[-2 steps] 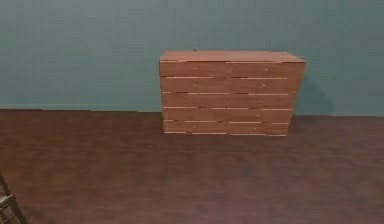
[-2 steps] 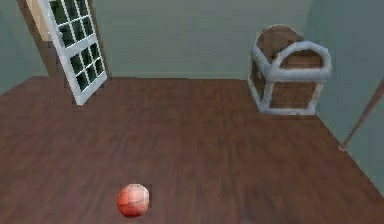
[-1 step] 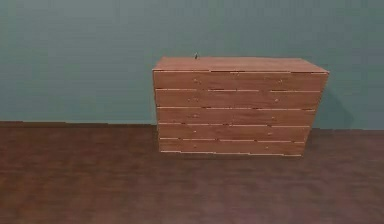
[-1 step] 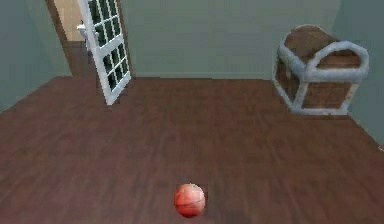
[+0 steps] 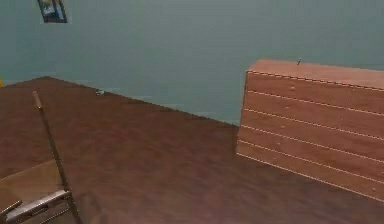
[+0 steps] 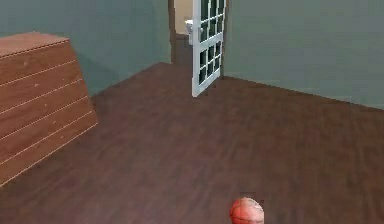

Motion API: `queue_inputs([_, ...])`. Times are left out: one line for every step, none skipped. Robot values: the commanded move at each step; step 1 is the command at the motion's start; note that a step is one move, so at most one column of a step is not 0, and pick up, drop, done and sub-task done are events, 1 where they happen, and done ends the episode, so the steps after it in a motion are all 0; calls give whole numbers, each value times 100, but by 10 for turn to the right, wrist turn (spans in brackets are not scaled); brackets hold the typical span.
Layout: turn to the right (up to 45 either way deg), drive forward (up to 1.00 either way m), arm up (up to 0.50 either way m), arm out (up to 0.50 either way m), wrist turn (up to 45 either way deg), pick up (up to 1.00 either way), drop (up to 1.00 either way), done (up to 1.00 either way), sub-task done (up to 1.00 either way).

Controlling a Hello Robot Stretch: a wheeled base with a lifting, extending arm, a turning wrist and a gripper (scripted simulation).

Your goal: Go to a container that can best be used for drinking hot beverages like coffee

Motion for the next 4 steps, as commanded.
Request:
queue_inputs([0,85,0,0,0,0,0,0,0])
queue_inputs([-450,0,0,0,0,0,0,0,0])
queue_inputs([-90,0,0,0,0,0,0,0,0])
queue_inputs([0,5,0,0,0,0,0,0,0])
